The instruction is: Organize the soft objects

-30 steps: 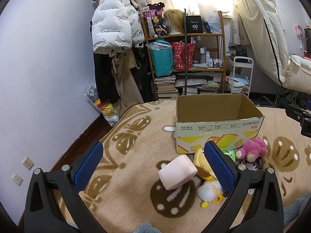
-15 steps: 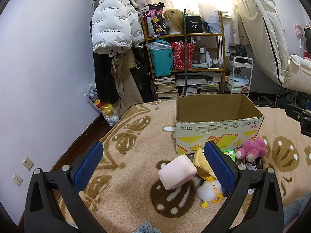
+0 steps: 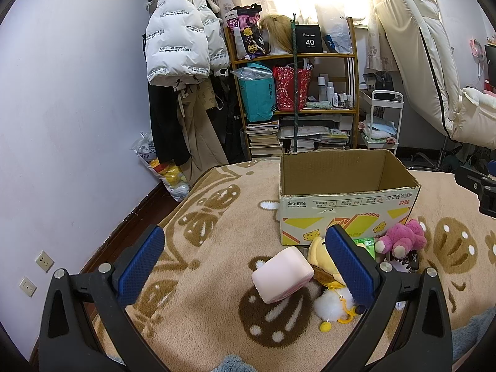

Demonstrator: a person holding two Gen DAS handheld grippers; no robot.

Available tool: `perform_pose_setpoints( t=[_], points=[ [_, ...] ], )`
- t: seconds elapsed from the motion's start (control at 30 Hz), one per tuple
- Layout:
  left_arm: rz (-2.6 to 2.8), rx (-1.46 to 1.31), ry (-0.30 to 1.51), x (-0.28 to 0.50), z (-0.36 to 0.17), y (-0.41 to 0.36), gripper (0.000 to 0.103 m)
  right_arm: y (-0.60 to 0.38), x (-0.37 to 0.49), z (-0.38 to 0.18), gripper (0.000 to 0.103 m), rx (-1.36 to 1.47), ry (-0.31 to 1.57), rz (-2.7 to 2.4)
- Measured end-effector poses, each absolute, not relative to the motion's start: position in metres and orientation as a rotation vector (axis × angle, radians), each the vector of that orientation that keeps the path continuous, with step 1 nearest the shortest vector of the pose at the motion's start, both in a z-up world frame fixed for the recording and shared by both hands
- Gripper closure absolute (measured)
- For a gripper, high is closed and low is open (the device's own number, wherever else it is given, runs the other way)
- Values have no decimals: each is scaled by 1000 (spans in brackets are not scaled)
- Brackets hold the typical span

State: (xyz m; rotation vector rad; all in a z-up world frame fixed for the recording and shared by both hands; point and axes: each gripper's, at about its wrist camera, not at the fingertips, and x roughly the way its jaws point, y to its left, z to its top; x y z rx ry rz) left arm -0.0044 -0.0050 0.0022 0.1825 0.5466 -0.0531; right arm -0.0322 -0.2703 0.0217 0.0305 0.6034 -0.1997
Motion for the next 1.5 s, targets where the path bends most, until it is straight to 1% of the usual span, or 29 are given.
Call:
perform_pose_setpoints(
  t=[1.2, 1.33, 1.5],
  points=[
    [-57, 187, 551, -3, -4, -6, 1, -271, -30, 23, 0, 30, 611, -200],
    [-64, 195, 568, -1, -7, -8, 1, -275, -31, 27, 0, 27, 616, -198],
    [-62, 214, 631, 14, -11, -10, 1, -282, -26, 11, 0, 26, 629, -198]
  ],
)
